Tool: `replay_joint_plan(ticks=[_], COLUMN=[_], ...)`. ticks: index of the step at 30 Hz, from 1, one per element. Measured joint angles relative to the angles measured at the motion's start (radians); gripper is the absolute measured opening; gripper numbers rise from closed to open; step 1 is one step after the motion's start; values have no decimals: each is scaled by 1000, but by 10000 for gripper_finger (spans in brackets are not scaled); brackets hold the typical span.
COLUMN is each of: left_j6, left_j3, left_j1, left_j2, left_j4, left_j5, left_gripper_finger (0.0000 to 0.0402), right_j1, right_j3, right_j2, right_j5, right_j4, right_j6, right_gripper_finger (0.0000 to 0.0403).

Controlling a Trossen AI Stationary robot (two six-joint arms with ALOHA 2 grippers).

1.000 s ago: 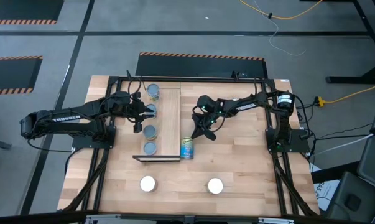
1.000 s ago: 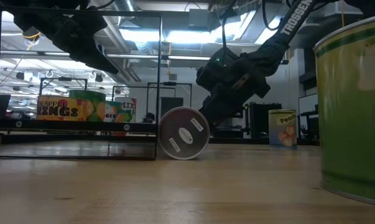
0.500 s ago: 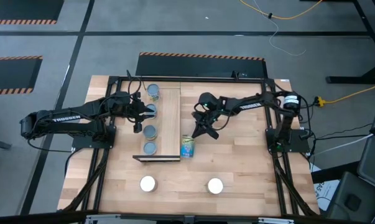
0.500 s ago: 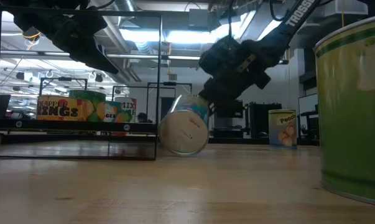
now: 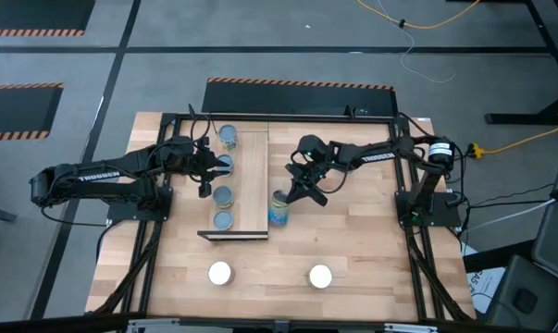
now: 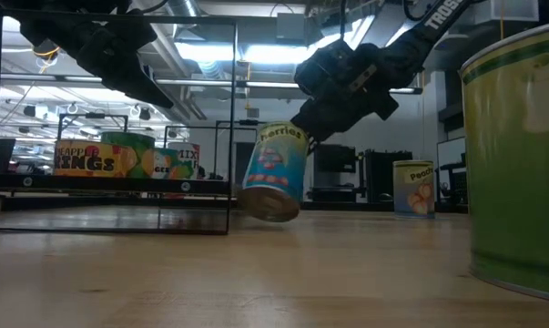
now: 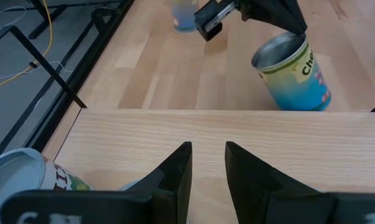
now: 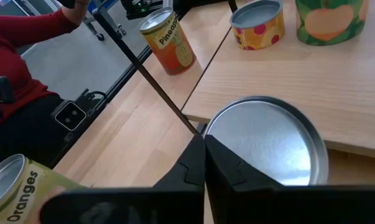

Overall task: Pick and place cans onto a shelf
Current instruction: Put the canned cherries on the shelf

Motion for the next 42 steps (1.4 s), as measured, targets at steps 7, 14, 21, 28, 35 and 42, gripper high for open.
replay_joint_plan(ticks=[7, 14, 21, 28, 35, 42], left_j6=[0, 0, 0, 0, 0, 0], left_j3=[0, 0, 0, 0, 0, 0], left_j1=[0, 0, 0, 0, 0, 0], left_j2=[0, 0, 0, 0, 0, 0], left_j4=[0, 0, 0, -1, -6, -7], left_j5=[0, 0, 0, 0, 0, 0], left_gripper_finger=[89, 89, 89, 89, 89, 89], right_j1=[32, 66, 96, 89, 68, 65], right_j3=[0, 0, 0, 1, 0, 0], right_j2=[0, 0, 0, -16, -93, -148], right_j5=[1, 0, 57, 83, 125, 291], right_j4=[-6, -6, -6, -17, -98, -225], right_j6=[-21, -22, -77, -78, -129, -208], right_gripper_finger=[1, 1, 1, 1, 1, 1])
